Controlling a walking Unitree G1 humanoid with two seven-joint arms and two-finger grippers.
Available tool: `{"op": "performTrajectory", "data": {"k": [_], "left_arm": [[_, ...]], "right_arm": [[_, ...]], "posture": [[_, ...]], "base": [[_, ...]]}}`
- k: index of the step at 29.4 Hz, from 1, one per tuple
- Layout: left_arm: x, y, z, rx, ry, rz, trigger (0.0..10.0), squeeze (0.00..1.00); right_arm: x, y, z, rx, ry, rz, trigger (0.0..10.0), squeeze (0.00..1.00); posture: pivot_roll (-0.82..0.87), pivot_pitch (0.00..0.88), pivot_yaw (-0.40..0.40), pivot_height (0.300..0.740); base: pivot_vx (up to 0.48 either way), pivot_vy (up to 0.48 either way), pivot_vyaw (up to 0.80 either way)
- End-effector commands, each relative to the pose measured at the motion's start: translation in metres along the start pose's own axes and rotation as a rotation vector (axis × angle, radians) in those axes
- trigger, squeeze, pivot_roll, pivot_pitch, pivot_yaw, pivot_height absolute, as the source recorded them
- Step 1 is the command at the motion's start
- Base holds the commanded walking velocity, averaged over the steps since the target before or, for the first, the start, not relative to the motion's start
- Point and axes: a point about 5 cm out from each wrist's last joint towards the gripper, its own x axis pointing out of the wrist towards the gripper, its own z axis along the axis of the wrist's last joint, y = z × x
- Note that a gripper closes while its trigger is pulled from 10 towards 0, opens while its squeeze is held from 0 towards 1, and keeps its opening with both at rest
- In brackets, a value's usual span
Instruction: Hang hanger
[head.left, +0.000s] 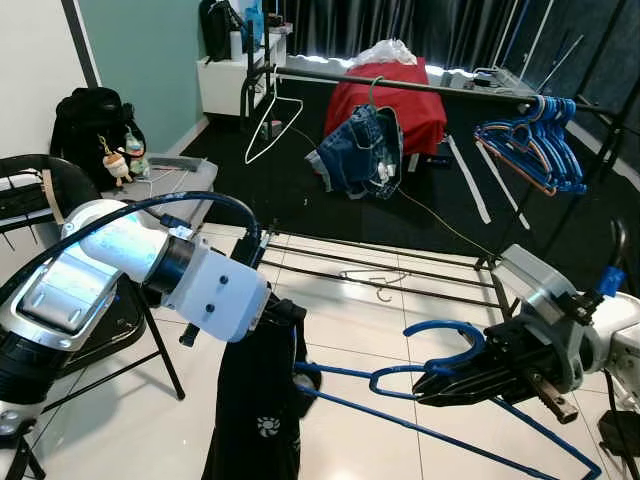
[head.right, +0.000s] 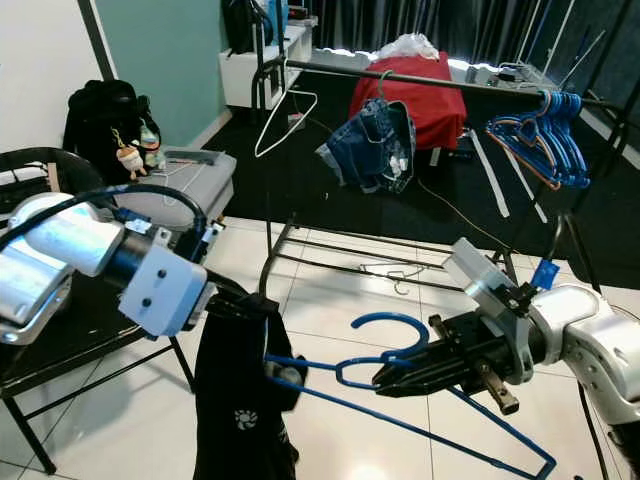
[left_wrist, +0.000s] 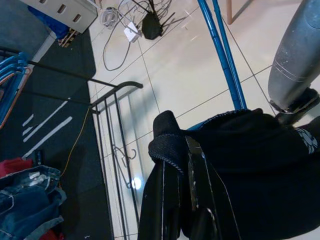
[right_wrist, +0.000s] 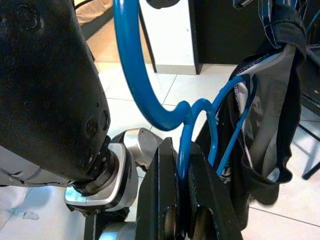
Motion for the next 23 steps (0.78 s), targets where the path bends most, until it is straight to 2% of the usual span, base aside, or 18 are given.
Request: {"op": "performTrajectory", "data": {"k": [1, 2, 3, 4, 7, 8, 12, 17, 20, 23], "left_arm": [[0.004, 0.003, 0.005, 0.022, -0.027, -0.008, 10.0, 0.0], [0.004, 0.003, 0.005, 0.022, -0.027, -0.008, 10.0, 0.0], [0.005, 0.003, 0.015, 0.014, -0.105, -0.017, 10.0, 0.0], [0.005, 0.003, 0.015, 0.014, -0.105, -0.017, 10.0, 0.0], [0.004, 0.002, 0.046, -0.006, -0.339, -0.039, 10.0, 0.0], [0.004, 0.002, 0.046, -0.006, -0.339, -0.039, 10.0, 0.0], [-0.002, 0.008, 0.064, 0.001, -0.486, 0.004, 10.0, 0.0], [-0.002, 0.014, 0.066, 0.012, -0.525, 0.038, 10.0, 0.0], [0.001, 0.018, 0.063, 0.032, -0.511, 0.069, 10.0, 0.0], [0.007, 0.023, 0.054, 0.034, -0.455, 0.092, 10.0, 0.0]], "right_arm": [[0.002, 0.001, 0.0, 0.004, 0.01, 0.031, 10.0, 0.0], [0.002, 0.001, 0.0, 0.004, 0.01, 0.031, 10.0, 0.0], [0.002, -0.001, 0.001, -0.005, 0.007, 0.022, 10.0, 0.0], [0.002, -0.001, 0.001, -0.005, 0.007, 0.022, 10.0, 0.0], [0.005, -0.013, 0.002, -0.06, -0.018, -0.07, 10.0, 0.0], [0.005, -0.013, 0.002, -0.06, -0.018, -0.07, 10.0, 0.0], [0.007, -0.022, -0.002, -0.089, -0.069, -0.181, 10.0, 0.0], [0.01, -0.025, -0.002, -0.1, -0.115, -0.214, 10.0, 0.0], [0.016, -0.025, -0.003, -0.102, -0.15, -0.208, 10.0, 0.0], [0.022, -0.022, -0.003, -0.096, -0.167, -0.171, 10.0, 0.0]], "posture": [[-0.09, 0.0, -0.064, 0.736], [-0.09, 0.0, -0.064, 0.736], [-0.09, 0.0, -0.065, 0.736], [-0.09, 0.0, -0.065, 0.736], [-0.08, 0.0, -0.064, 0.736], [-0.08, 0.0, -0.064, 0.736], [-0.07, 0.0, -0.062, 0.736], [-0.07, 0.0, -0.054, 0.736], [-0.07, 0.0, -0.048, 0.736], [-0.07, 0.0, -0.042, 0.736]], "base": [[0.0, 0.0, 0.0], [0.0, 0.0, 0.0], [0.0, 0.0, 0.0], [0.0, 0.0, 0.0], [0.0, 0.0, 0.0], [0.0, 0.0, 0.0], [0.0, 0.0, 0.0], [0.0, 0.0, 0.0], [0.0, 0.0, 0.0], [0.0, 0.0, 0.0]]}}
